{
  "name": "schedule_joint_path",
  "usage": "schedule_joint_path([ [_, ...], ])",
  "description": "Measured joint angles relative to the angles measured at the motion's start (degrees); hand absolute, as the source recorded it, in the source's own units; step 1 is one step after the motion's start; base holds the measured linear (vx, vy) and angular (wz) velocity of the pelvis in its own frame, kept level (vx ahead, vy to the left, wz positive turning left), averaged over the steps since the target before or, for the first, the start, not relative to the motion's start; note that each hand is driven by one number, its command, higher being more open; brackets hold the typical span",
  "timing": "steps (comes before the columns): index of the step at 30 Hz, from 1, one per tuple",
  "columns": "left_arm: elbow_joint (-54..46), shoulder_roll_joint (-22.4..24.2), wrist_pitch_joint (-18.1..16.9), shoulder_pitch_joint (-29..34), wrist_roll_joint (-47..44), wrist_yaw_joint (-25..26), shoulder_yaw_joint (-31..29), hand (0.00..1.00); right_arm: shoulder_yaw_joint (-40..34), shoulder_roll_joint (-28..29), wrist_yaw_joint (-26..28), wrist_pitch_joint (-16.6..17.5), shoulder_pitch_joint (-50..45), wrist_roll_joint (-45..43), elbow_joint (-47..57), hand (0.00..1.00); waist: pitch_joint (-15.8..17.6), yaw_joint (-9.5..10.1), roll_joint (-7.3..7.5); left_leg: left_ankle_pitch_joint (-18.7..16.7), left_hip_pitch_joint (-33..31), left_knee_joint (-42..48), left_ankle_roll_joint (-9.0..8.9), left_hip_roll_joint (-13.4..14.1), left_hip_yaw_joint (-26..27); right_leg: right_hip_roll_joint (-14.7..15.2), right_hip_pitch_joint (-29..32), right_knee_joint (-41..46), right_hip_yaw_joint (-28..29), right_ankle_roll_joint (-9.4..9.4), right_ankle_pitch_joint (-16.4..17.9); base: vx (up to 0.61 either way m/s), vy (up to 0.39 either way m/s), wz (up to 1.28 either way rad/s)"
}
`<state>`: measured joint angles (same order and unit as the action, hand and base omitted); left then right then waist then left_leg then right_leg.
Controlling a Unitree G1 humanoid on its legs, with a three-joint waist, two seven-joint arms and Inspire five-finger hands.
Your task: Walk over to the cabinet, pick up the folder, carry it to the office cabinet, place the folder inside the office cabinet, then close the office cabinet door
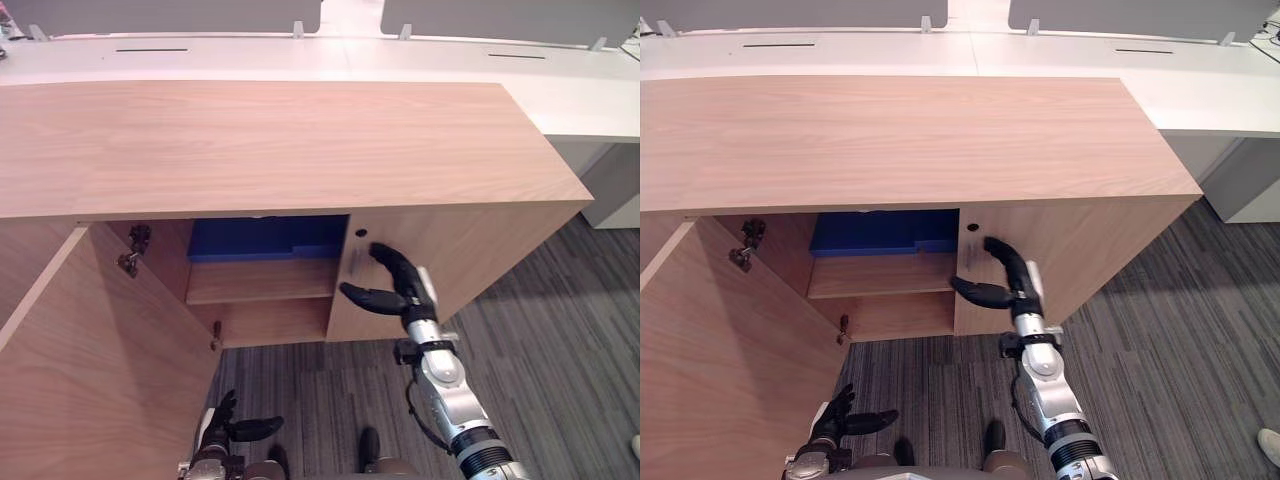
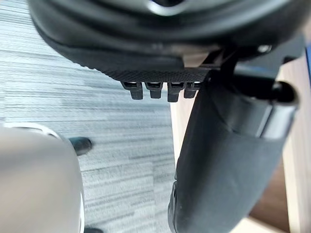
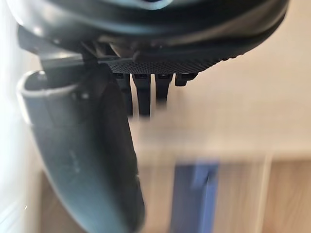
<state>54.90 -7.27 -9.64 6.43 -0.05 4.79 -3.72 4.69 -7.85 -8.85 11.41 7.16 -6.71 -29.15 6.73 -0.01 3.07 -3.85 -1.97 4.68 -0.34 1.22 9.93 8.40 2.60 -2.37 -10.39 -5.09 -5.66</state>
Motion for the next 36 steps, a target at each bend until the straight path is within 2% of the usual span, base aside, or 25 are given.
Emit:
schedule_joint_path([
  [5,-2.68,0.39,0.12,1.71,-1.93,0.21,-1.54,1.0,-3.51,-0.49,-1.77,-1.38,-2.17,-1.0,-3.73,1.0,0.26,0.87,-0.41,2.92,0.06,-3.87,-0.1,-0.9,-6.34,0.64,-1.76,0.18,-6.39,-0.43,1.7,0.02,-0.023,0.63],
  [10,-7.92,1.78,0.07,5.07,-6.44,0.18,-3.95,1.0,-6.3,-0.06,0.55,-1.23,-7.07,-1.15,-8.13,1.0,0.62,2.64,-0.99,4.26,0.14,-5.46,-0.19,-1.9,-12.71,1.34,-4.79,0.19,-13.19,-1.02,3.57,0.06,-0.018,0.75],
  [12,-10.71,2.68,-0.08,7.22,-11.61,0.1,-6.56,1.0,-8.41,0.96,1.78,-1.84,-9.4,-1.14,-13.62,1.0,1.06,3.69,-1.69,5.43,0.07,-6.86,-0.21,-2.62,-16.54,1.77,-6.37,0.21,-17.54,-1.18,4.41,0.05,-0.02,0.93],
  [15,-13.95,3.4,-0.15,9.55,-15.63,0.1,-9.53,1.0,-9.05,1.56,2.22,-2.91,-10.31,-1.09,-17.49,1.0,1.53,4.05,-2.42,6.19,-0.1,-7.51,-0.31,-3.34,-19.74,2.23,-7.58,0.3,-20.82,-1.36,4.95,0.03,-0.007,0.66],
  [20,-24.33,3.91,-0.88,12.88,-17.18,0.08,-12.39,1.0,-10.63,1.64,2.07,-3.6,-10.12,-0.94,-18.77,1.0,2.28,6.05,-3.59,8.25,-1.26,-8.49,-0.12,-4.7,-25.74,3.09,-9.11,0.52,-26.34,-1.06,5.58,-0.01,0.016,0.64],
  [23,-30.91,3.89,-1.48,12.95,-18.67,0.2,-14.9,1.0,-10.96,1.52,1.78,-3.59,-9.46,-0.88,-18.57,1.0,2.51,7.43,-3.76,9.5,-1.66,-9.26,-0.15,-5.28,-28.45,3.28,-9.64,0.77,-27.97,-0.95,6.27,-0.05,0.011,0.59],
  [27,-38.79,2.35,-3.76,12.61,-19.29,1.8,-18.39,1.0,-10.4,1.45,1.8,-3.36,-7.29,-0.88,-17.72,1.0,3.26,8.73,-4.77,10.46,-2.05,-9.64,-0.11,-5.45,-30.17,3.51,-9.54,1.96,-29.09,-0.6,7.26,-0.05,0.005,0.23],
  [29,-44.31,1.22,-4.34,12.62,-19.3,3.06,-18.97,1.0,-8.98,1.11,1.93,-3.11,-7.35,-0.9,-17.12,1.0,3.3,8.79,-4.86,10.14,-2.7,-9.66,-0.59,-5.55,-30.95,3.7,-8.89,3.01,-29.13,-1.34,8.25,-0.05,-0.009,0.15],
  [33,-50.26,0.78,-5.8,12.13,-19.19,3.66,-18.18,1.0,-8.62,1.1,2.24,-3.11,-7.85,-0.9,-17.14,1.0,3.31,8.7,-4.83,10.65,-2.96,-9.63,-0.47,-5.4,-31.13,3.65,-8.46,3.63,-28.95,-1.3,8.5,-0.01,-0.007,0.04],
  [36,-54.54,0.47,-6.26,11.68,-19.07,3.51,-14.47,1.0,-8.64,0.69,2.59,-3.12,-9.04,-0.89,-17.21,1.0,3.31,8.35,-4.81,10.6,-2.86,-9.62,-0.54,-5.28,-31.09,3.6,-8.37,3.93,-27.48,-1.36,8.48,0.0,0.0,0.0],
])
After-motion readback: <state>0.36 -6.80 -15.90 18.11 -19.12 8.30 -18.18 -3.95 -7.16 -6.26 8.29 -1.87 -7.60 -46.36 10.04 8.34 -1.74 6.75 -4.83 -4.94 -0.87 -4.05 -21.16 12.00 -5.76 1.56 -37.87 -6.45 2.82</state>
